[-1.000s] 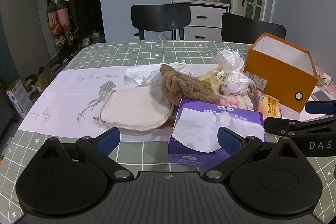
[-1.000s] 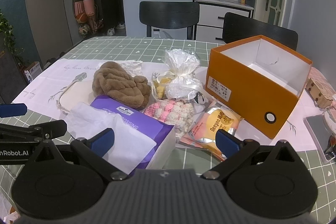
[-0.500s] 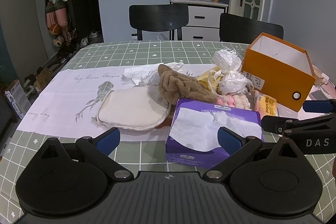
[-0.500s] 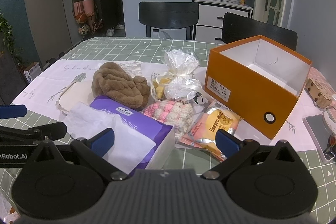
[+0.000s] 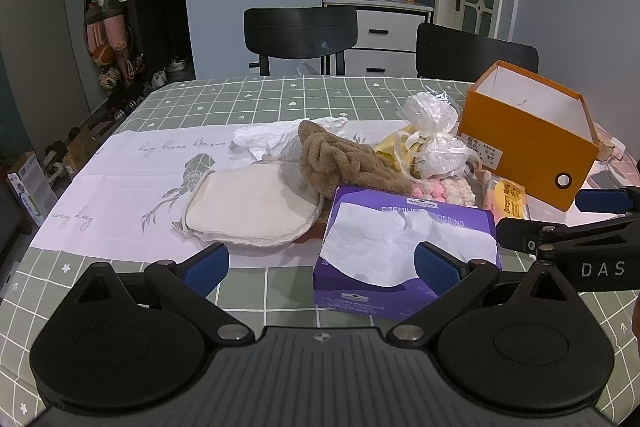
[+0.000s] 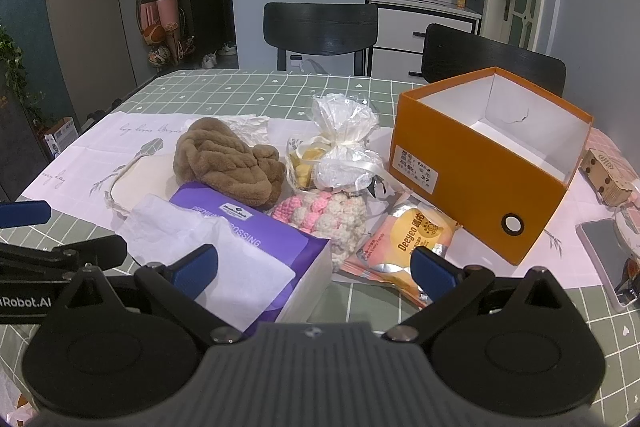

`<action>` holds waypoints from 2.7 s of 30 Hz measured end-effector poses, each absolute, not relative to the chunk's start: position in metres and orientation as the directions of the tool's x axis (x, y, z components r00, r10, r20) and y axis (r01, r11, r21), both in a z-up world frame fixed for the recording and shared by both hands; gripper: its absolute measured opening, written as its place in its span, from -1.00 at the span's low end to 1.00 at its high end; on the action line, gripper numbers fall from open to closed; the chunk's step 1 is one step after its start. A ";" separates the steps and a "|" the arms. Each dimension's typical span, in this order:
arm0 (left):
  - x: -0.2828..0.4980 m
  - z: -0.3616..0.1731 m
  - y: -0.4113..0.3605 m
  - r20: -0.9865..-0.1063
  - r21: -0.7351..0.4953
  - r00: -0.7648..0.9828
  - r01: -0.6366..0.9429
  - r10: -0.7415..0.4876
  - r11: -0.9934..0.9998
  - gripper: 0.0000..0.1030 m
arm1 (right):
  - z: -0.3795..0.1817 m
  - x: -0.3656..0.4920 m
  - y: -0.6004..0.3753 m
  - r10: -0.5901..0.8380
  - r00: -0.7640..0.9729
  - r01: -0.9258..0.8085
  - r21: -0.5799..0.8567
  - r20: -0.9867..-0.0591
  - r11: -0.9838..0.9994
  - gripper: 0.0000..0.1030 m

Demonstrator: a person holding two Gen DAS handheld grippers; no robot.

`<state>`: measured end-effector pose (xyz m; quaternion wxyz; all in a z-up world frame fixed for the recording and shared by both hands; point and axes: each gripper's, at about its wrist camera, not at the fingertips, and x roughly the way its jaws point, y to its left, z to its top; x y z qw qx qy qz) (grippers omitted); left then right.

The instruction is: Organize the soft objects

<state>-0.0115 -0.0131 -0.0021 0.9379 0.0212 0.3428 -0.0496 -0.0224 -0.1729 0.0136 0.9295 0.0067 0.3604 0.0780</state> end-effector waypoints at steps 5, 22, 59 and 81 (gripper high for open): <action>-0.008 -0.002 -0.014 -0.636 0.033 0.769 0.112 -0.066 0.993 1.00 | 0.015 -0.024 -0.175 0.153 0.733 -0.142 0.071 -0.662 0.987 0.95; 0.088 0.006 0.028 -0.699 -0.126 0.673 0.216 -0.241 0.968 0.60 | 0.010 -0.010 -0.195 0.240 0.730 -0.177 0.162 -0.640 0.971 0.95; 0.144 -0.002 0.043 -0.666 -0.308 0.636 0.240 -0.389 0.921 -0.45 | -0.046 0.041 -0.239 0.028 0.668 0.068 0.099 -0.744 0.993 0.95; 0.009 -0.041 0.162 -0.639 -0.358 0.672 0.171 -0.374 0.918 -0.55 | -0.011 0.097 -0.204 0.078 0.710 -0.062 0.048 -0.700 0.997 0.94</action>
